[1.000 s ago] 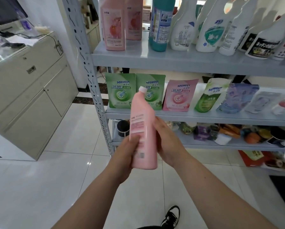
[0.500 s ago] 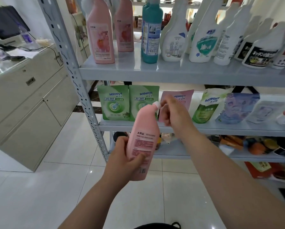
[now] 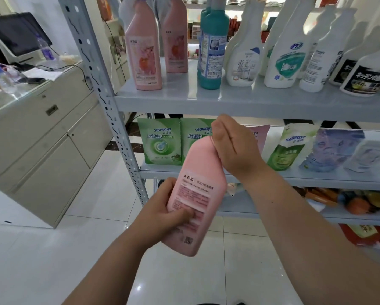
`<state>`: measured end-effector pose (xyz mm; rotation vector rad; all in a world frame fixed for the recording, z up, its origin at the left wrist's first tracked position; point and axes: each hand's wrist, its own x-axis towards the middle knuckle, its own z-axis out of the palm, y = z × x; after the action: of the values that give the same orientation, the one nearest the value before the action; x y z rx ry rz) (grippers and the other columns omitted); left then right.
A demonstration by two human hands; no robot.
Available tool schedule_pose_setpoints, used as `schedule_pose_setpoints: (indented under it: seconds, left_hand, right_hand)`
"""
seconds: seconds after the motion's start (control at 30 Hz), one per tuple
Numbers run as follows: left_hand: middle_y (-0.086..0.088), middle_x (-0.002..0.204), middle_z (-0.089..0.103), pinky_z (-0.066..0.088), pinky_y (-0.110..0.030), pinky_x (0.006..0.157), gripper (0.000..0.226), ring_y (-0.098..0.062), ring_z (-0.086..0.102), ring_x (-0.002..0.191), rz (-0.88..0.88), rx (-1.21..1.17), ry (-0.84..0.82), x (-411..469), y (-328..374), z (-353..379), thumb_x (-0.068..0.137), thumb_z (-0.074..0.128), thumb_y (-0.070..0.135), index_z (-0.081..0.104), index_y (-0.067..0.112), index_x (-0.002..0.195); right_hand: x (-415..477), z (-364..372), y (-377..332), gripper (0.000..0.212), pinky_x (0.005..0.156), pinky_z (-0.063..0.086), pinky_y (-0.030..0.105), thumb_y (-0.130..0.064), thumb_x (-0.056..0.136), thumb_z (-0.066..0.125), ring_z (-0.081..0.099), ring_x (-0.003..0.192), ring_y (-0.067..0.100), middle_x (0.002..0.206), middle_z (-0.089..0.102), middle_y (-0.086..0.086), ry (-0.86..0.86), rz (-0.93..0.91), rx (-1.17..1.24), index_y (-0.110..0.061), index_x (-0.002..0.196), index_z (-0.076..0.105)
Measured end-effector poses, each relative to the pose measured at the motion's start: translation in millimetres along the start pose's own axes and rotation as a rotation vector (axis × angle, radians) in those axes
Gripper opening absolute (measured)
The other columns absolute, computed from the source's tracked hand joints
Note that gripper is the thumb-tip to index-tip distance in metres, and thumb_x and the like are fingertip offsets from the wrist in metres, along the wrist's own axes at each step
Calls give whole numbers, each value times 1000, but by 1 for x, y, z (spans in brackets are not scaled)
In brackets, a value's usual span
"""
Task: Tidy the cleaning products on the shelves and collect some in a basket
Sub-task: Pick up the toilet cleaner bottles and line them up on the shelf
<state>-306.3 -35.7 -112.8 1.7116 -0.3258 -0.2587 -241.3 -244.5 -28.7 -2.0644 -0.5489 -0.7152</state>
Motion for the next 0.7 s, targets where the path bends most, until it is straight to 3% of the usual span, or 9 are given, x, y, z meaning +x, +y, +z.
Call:
schedule_pose_setpoints:
  seconds: [0.1, 0.17, 0.23, 0.37, 0.43, 0.5, 0.6, 0.63, 0.7]
  left_hand:
    - [-6, 113, 75, 62, -39, 75, 47, -29, 75, 99, -17, -94, -63, -1, -2, -10, 72, 80, 37, 60, 32, 115]
    - [-7, 112, 75, 63, -46, 78, 46, -30, 75, 99, -16, -93, -35, -2, -5, -14, 70, 80, 38, 61, 33, 111]
    - [-2, 108, 75, 63, -48, 78, 44, -26, 75, 96, -27, -67, 32, -2, -8, -15, 68, 80, 43, 59, 34, 107]
    - [12, 97, 70, 62, -32, 68, 47, -6, 73, 87, -49, 64, 305, 7, -6, -2, 75, 76, 52, 47, 33, 107]
    - [11, 97, 65, 61, -44, 71, 39, -4, 69, 83, -18, 173, 434, 15, -3, 10, 89, 71, 45, 40, 30, 108]
    - [10, 98, 61, 60, -49, 70, 30, -4, 67, 80, 50, 218, 442, 20, 1, 27, 95, 63, 46, 36, 39, 105]
    - [4, 120, 55, 58, -47, 89, 13, -14, 62, 109, 228, 257, 272, 28, 7, 55, 104, 45, 37, 42, 36, 117]
    - [8, 132, 48, 52, -40, 102, 24, -16, 53, 123, 262, 341, 225, 33, 10, 61, 104, 40, 39, 43, 33, 126]
    - [12, 148, 38, 33, -28, 118, 38, -10, 37, 140, 300, 468, 210, 49, 12, 64, 102, 39, 42, 47, 31, 138]
  right_hand:
    - [0, 4, 0, 28, 54, 34, 36, -27, 105, 35, 41, 60, 16, 65, 43, -6, 13, -106, -88, -19, 81, 47]
    - [0, 9, 0, 29, 56, 36, 38, -32, 106, 35, 44, 62, 16, 68, 47, -4, 7, -48, -92, -15, 87, 50]
    - [-5, 15, -2, 27, 60, 40, 28, -42, 106, 37, 51, 70, 7, 79, 53, -9, -22, 105, -24, -20, 101, 51]
    - [-51, 36, -9, 41, 86, 43, 7, -47, 104, 47, 53, 107, 1, 116, 52, -1, -4, 351, 87, -28, 140, 51]
    - [-74, 48, -16, 53, 103, 45, 15, -63, 97, 48, 51, 125, 0, 133, 49, -7, -79, 460, 239, -41, 146, 49]
    - [-80, 57, -20, 68, 110, 49, 37, -78, 83, 56, 55, 132, 9, 144, 51, -12, -111, 592, 486, -55, 146, 42]
    - [-63, 52, -5, 82, 92, 60, 33, -83, 64, 76, 69, 112, 4, 127, 64, -29, -34, 691, 610, -67, 136, 41]
    - [-55, 46, 6, 80, 88, 62, 34, -76, 62, 82, 72, 106, 7, 119, 69, -23, 24, 727, 642, -61, 132, 47]
    - [-41, 27, 32, 56, 91, 61, 51, -58, 65, 84, 74, 104, 20, 111, 76, -7, 134, 801, 761, -52, 116, 64]
